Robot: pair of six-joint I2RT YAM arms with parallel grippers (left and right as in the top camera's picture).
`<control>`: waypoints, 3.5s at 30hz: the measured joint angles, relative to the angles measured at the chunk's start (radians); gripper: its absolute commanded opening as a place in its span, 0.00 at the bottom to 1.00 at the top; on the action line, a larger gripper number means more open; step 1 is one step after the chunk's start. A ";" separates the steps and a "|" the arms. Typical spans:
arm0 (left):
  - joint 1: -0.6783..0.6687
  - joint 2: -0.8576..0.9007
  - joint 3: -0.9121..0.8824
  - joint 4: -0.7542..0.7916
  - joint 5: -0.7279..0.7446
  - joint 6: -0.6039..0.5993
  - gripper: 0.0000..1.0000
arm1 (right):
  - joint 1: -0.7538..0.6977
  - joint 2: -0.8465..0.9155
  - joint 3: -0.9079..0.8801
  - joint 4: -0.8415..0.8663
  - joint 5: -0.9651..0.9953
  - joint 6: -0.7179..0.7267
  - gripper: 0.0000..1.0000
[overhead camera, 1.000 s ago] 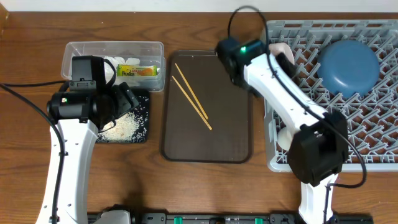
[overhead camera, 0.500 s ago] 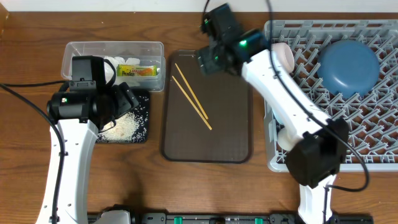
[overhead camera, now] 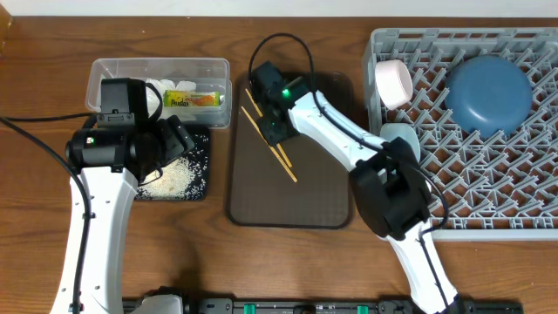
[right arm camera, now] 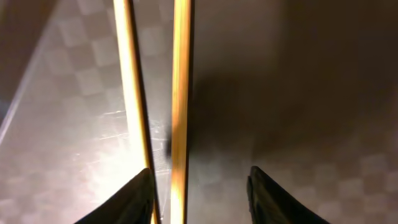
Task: Sort waste into correct bins and load items into the dishwasher rack
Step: 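Move the right gripper to the chopsticks and grasp one chopstick, then carry the chopstick with the right gripper and stand it in the rack, then return the right gripper to the tray and grasp the second chopstick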
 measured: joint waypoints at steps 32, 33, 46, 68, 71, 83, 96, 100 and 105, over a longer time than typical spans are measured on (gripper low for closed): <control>0.000 0.000 0.000 0.000 0.000 0.000 0.89 | -0.021 0.026 0.010 -0.158 -0.046 -0.069 0.01; 0.000 0.000 0.000 0.000 0.000 0.000 0.89 | -0.024 0.026 0.010 -0.158 -0.049 -0.069 0.01; 0.000 0.000 0.000 0.000 0.000 0.000 0.89 | -0.100 -0.040 0.189 -0.356 -0.049 -0.068 0.01; 0.000 0.000 0.000 0.000 0.000 0.000 0.89 | -0.724 -0.402 0.065 -0.504 0.057 -0.157 0.01; 0.000 0.000 0.000 0.000 0.000 0.000 0.89 | -0.723 -0.402 -0.024 -0.440 0.055 -0.182 0.02; 0.000 0.000 0.000 0.000 0.000 0.000 0.89 | -0.713 -0.389 -0.138 -0.392 0.034 -0.217 0.46; 0.000 0.000 0.000 0.000 0.000 0.000 0.89 | -0.319 -0.379 0.172 -0.311 -0.094 -0.217 0.50; 0.000 0.000 0.000 0.000 0.000 0.000 0.89 | -0.147 -0.293 0.174 -0.290 -0.109 -0.227 0.49; 0.000 0.000 0.000 0.000 0.000 0.000 0.89 | 0.003 -0.115 0.173 -0.298 -0.113 -0.254 0.47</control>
